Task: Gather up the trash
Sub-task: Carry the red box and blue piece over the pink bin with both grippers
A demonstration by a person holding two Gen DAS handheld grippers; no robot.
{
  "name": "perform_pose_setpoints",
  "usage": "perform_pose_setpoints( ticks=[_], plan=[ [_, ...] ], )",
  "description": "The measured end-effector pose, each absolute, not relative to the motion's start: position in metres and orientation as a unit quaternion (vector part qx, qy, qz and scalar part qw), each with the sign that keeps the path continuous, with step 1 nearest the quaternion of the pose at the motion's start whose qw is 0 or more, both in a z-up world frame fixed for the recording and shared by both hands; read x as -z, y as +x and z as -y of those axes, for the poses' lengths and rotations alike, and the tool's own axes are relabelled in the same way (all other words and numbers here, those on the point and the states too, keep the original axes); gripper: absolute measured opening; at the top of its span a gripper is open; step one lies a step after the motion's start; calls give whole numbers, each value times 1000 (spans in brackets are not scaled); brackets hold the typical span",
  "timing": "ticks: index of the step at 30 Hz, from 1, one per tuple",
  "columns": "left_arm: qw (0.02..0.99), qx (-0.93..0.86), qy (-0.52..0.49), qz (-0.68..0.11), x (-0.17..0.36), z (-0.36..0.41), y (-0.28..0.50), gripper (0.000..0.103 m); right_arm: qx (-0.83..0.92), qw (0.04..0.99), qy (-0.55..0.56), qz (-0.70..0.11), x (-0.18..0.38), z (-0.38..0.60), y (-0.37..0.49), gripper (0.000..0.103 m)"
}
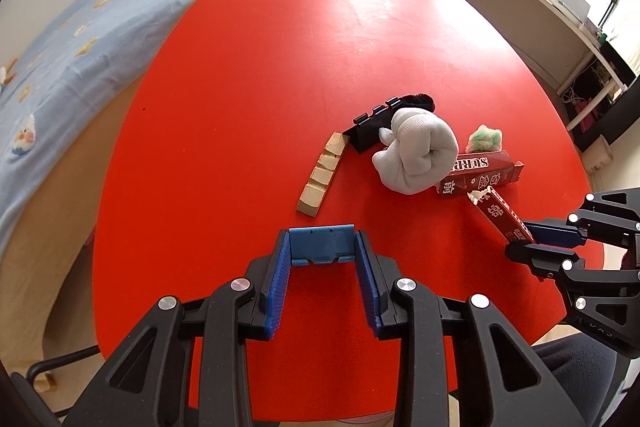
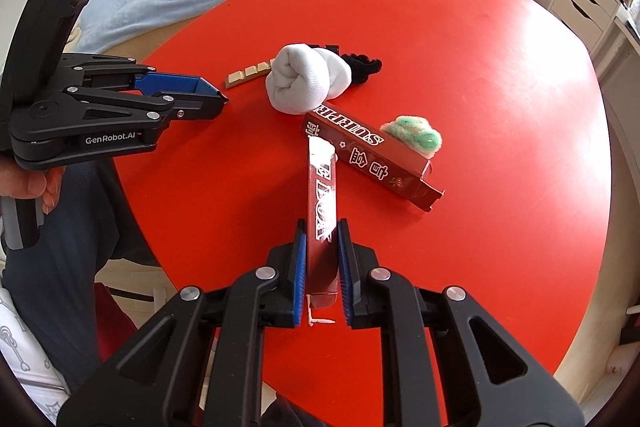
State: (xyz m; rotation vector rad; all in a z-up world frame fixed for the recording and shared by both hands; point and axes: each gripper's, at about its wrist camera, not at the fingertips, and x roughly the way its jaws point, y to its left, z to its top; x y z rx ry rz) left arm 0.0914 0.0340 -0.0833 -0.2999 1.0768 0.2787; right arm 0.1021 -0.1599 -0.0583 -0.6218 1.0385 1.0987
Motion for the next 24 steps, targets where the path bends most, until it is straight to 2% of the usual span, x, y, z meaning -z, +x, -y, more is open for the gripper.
perform_pose_setpoints(
  ticks=[24],
  plan=[
    [876,-33,-74,-475,36,-14,59,32,-451,753,-192,-439,-2,191,76,14]
  ],
)
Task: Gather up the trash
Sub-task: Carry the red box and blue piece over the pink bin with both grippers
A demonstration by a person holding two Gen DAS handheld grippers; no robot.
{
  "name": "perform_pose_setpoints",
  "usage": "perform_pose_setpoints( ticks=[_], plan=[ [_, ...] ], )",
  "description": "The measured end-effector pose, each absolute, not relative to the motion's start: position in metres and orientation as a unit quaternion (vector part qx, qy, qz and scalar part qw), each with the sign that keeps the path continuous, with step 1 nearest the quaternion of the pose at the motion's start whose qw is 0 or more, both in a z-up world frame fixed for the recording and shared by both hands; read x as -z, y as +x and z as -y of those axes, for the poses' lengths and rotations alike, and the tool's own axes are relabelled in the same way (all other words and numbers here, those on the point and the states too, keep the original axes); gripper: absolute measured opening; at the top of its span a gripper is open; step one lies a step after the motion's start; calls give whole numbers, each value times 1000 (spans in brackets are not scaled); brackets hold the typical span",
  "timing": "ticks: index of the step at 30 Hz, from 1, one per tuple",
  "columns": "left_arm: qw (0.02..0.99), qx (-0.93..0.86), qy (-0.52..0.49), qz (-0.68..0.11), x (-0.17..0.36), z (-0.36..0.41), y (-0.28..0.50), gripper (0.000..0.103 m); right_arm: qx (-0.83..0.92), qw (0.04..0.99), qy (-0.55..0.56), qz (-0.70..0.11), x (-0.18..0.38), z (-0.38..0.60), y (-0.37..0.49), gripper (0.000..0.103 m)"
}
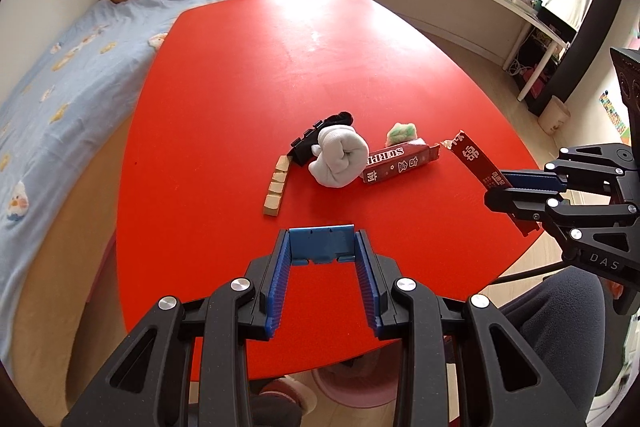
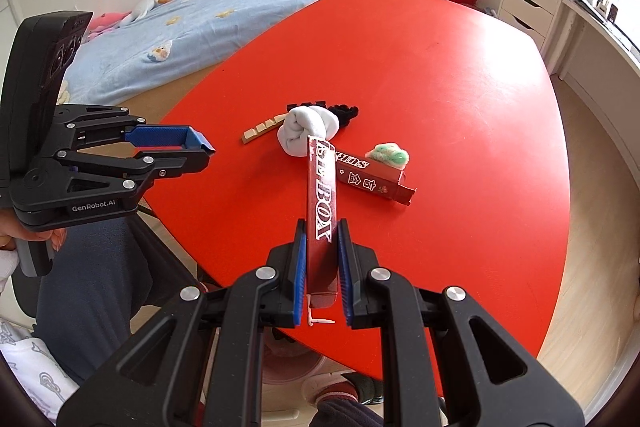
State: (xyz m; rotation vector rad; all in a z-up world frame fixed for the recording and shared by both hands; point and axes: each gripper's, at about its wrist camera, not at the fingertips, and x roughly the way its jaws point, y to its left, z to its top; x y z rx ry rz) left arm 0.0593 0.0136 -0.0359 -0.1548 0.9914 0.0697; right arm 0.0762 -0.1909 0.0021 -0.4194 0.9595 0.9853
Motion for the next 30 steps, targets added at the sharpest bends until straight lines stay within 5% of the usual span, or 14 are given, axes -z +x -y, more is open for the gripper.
perform_pose_setpoints(
  ticks=[30],
  plan=[
    [895,52,-53,-439,-5,16,-17,32,-452,787,-133,-398,-47,248,-15,14]
  ],
)
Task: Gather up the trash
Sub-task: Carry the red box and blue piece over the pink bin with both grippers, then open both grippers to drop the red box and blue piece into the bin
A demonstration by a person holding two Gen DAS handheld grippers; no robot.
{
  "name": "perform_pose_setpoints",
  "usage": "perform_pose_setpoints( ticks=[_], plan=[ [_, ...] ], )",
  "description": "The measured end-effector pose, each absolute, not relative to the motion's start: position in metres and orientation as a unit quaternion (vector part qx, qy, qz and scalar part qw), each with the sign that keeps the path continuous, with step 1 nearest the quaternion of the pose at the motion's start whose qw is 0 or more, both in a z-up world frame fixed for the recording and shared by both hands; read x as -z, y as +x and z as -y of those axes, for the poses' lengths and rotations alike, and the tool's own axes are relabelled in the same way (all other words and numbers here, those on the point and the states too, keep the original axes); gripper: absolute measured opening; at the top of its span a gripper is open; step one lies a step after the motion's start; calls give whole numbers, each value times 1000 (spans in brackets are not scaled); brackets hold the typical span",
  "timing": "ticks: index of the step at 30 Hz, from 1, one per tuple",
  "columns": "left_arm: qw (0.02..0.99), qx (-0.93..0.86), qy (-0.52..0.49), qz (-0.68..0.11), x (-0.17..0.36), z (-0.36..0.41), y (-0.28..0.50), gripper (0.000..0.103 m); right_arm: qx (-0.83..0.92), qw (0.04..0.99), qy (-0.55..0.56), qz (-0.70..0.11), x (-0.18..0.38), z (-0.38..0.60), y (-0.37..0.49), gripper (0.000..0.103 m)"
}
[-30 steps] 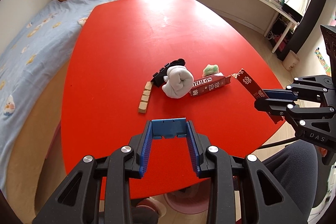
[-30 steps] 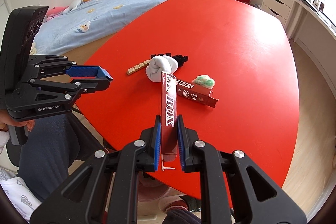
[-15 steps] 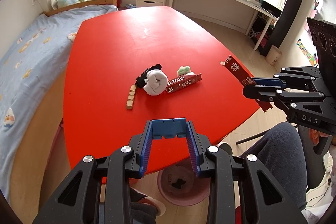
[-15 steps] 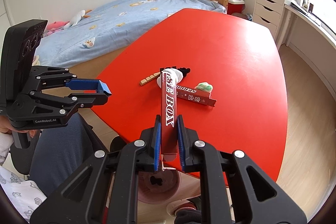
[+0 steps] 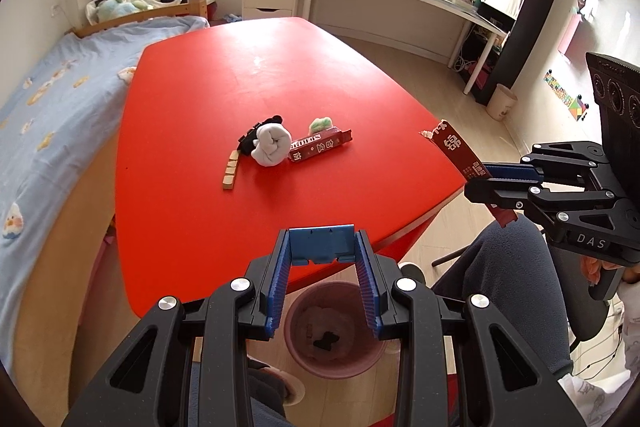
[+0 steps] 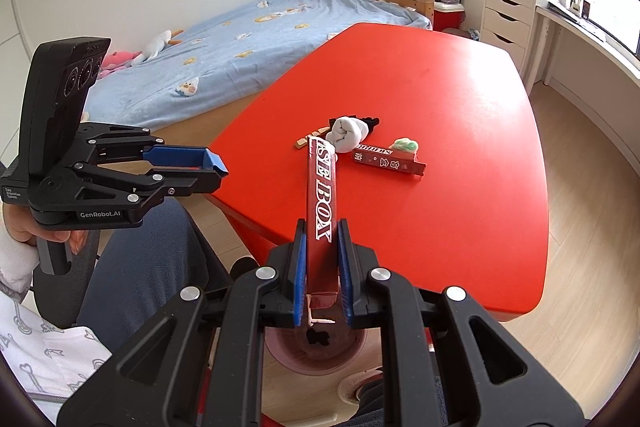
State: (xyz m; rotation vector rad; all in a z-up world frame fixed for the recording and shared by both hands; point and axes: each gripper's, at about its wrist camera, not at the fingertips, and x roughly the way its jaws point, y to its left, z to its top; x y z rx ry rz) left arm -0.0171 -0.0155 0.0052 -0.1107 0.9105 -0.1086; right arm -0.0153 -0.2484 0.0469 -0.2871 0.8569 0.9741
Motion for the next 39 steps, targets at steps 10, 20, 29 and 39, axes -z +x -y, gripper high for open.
perform_pose_setpoints(
  ticks=[10,20,29,39],
  plan=[
    [892,70,-57,-443,-2,25,-34,32,-452,783,-131,-407,-40,258,-39,14],
    [883,85,-61,-458,6,34,-48,32,-457,770,-126,-426,-24,260,-50,14],
    [881,92,-64,-459,7,37,-46,32,-459,768,-125,-428,-23,259,-50,14],
    [885,86,-68,-452,7,35,-46,89,-453,768,-134,-433,-16,260,-48,65]
  ],
)
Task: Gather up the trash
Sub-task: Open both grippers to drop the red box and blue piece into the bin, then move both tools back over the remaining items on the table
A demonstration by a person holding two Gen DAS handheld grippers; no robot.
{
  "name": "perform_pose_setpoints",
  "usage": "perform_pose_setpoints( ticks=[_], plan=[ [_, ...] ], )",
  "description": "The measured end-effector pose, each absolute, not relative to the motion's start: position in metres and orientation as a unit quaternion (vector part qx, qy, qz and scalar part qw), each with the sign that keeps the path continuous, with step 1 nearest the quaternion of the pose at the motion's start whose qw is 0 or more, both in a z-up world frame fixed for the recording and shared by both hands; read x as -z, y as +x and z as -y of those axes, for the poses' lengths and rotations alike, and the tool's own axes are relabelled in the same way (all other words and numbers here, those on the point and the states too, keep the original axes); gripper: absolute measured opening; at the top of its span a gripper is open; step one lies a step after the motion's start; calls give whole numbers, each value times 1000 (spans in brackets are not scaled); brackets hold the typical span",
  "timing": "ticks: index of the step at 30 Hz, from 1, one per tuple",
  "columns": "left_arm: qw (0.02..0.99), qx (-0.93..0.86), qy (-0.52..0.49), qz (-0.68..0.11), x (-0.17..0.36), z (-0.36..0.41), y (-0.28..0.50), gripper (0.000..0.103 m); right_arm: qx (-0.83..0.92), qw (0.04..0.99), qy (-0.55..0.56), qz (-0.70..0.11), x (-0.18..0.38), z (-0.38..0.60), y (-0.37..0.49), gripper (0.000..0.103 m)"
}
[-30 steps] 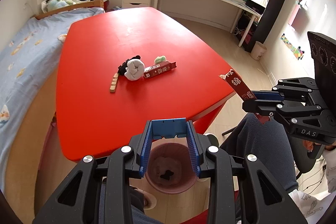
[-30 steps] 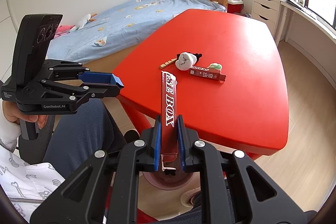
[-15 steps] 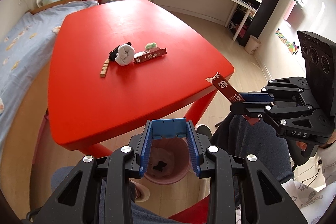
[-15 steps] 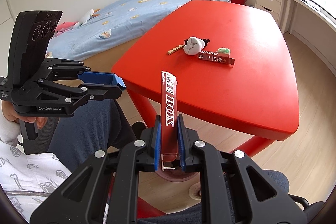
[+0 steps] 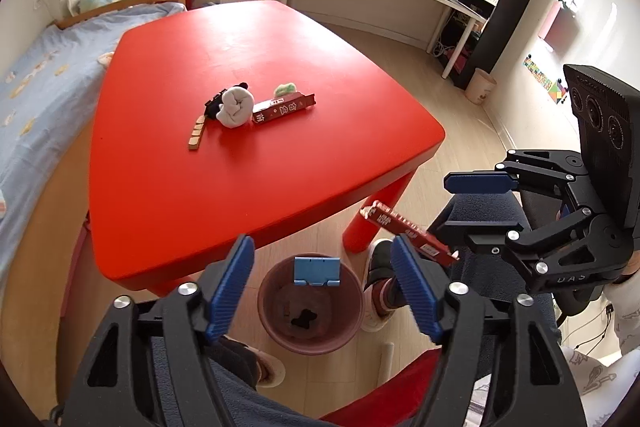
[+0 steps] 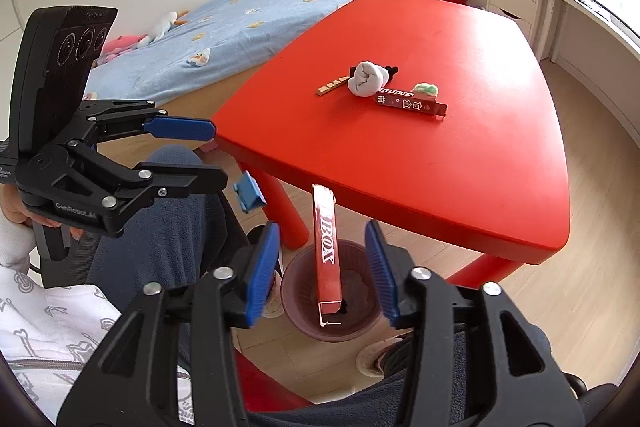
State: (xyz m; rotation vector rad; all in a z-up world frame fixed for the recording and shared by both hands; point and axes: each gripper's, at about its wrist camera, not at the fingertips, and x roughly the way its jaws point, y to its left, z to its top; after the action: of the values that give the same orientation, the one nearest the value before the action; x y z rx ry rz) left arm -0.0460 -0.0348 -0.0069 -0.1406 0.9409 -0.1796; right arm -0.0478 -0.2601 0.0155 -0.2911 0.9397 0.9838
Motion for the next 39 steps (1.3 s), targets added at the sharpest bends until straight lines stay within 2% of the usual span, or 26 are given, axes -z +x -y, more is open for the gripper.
perform_pose_setpoints(
  ticks=[1,3,7,39],
  plan=[
    [888,82,-71,-447,6,33,-47,90,-453,769,-130,-432,-16,261,-48,77],
    [889,68,-66,-448,6,30,-46,93,-449,772,-130,-430,-16,262,-47,90],
    [888,50,-71,-451,8,22,-45,95,-441,774,-127,-436,-13,265,-44,93],
    [887,39,-92,-451,7,4,-36,95,-424,783,-107,-442,-25,263,-28,99]
  ],
)
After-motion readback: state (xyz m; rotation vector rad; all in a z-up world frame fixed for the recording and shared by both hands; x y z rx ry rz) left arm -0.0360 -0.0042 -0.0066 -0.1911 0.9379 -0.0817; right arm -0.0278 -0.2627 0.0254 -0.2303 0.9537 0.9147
